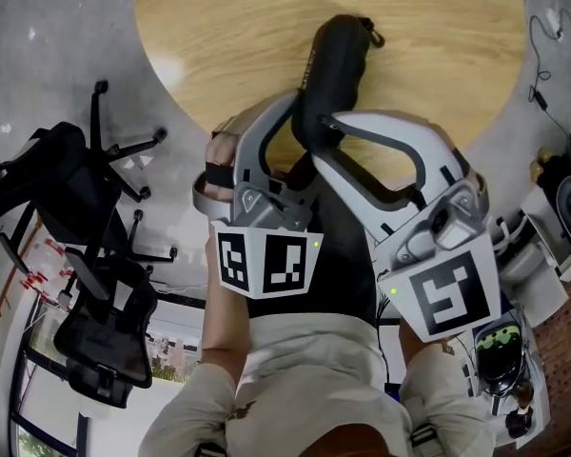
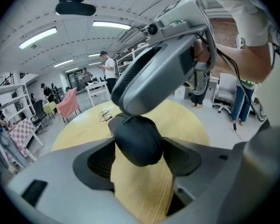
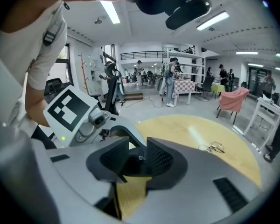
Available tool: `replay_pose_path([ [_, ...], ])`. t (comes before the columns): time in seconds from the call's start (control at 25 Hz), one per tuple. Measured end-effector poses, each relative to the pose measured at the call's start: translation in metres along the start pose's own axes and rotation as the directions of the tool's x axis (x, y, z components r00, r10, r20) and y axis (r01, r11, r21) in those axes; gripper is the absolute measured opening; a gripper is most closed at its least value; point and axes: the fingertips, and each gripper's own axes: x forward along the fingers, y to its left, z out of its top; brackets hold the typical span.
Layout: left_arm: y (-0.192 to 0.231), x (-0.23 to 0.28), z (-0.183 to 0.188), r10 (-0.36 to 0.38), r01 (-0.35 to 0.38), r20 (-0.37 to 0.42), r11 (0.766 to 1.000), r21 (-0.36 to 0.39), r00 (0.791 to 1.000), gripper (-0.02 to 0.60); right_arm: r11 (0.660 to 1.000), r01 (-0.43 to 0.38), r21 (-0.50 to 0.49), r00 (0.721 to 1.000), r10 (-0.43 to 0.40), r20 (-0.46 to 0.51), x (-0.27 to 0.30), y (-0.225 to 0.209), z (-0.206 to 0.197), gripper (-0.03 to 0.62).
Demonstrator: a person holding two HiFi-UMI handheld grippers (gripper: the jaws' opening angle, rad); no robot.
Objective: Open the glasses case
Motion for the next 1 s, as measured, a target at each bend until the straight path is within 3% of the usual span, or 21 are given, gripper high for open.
replay_pose_path([
  [0.12, -0.003, 0.001, 0.001, 0.0, 0.001, -0.012, 0.999, 0.041, 1.0, 0.336, 0.999, -0.02, -0.031, 0.997, 0.018, -0.072, 0.011, 0.0, -0.007, 0.142],
  [0.36, -0.003, 0.002, 0.0, 0.001, 0.0, -0.02, 0.999, 0.048, 1.0, 0.334, 0.994, -0.096, -0.054, 0.988, 0.089, -0.126, 0.015, 0.007, -0.01, 0.058],
  [1.0, -0.007, 0.003, 0.016, -0.02, 0.021, 0.053, 1.0, -0.016, 0.998, 0.328, 0.997, -0.007, -0.082, 0.996, -0.001, -0.09, -0.007, -0.002, -0.009, 0.046],
])
